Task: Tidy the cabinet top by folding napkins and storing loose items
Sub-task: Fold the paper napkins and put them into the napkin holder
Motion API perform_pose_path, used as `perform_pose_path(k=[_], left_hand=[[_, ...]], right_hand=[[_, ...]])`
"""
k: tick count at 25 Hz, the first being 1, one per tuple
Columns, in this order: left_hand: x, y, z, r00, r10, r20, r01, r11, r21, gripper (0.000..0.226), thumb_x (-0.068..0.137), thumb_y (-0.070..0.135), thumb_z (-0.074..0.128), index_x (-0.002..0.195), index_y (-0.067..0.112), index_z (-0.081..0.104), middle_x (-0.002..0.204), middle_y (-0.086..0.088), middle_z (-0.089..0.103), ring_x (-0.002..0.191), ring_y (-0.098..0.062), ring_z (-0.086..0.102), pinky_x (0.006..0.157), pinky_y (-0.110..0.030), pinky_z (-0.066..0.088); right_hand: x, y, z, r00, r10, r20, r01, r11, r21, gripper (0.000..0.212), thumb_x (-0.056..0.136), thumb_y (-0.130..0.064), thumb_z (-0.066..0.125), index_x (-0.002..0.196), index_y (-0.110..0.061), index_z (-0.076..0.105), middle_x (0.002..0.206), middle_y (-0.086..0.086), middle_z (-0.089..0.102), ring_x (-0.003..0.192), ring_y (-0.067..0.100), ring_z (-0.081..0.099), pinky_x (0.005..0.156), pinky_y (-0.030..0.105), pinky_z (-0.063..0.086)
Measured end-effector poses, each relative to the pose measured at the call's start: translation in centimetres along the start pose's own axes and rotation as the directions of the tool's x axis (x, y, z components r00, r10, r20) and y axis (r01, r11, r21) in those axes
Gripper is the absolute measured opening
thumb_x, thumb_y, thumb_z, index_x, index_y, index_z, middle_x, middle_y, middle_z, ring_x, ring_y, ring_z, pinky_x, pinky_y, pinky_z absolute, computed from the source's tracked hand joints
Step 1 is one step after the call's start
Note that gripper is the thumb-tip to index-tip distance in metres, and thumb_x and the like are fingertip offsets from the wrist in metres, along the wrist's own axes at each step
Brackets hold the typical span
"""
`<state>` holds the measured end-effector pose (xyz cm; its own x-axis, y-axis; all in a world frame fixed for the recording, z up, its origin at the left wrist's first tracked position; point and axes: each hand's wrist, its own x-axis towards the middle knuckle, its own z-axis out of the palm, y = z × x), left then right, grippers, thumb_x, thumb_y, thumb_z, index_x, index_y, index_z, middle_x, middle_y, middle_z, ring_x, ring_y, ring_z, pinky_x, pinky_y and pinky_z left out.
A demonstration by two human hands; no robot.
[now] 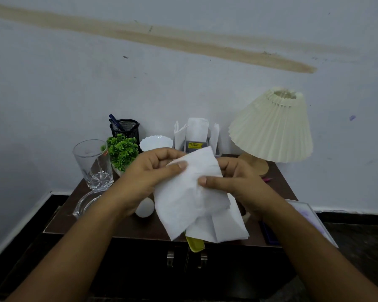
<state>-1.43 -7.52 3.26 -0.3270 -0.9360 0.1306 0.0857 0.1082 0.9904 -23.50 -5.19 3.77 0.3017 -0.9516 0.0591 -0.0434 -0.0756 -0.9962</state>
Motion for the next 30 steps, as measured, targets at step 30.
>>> perform_pose_path(k=[30], left_hand=[[0.2, 0.0, -0.6, 0.984, 0.102, -0.149, -0.122, 0.984, -0.131, 0.028, 0.085, 0.016, 0.062, 0.111, 0.015, 0.073, 0.110, -0.008, 0.076, 0.101, -0.023, 0.071, 0.083, -0.042, 0.057]], right_hand=[[0.0, -0.7, -1.1, 0.948, -0.140, -0.284, 0.188, 0.970, 0.151, 0.031, 0.097, 0.000, 0.056, 0.126, -0.004, 0.066, 0.119, 0.011, 0.074, 0.110, 0.028, 0.071, 0.082, 0.035, 0.062]])
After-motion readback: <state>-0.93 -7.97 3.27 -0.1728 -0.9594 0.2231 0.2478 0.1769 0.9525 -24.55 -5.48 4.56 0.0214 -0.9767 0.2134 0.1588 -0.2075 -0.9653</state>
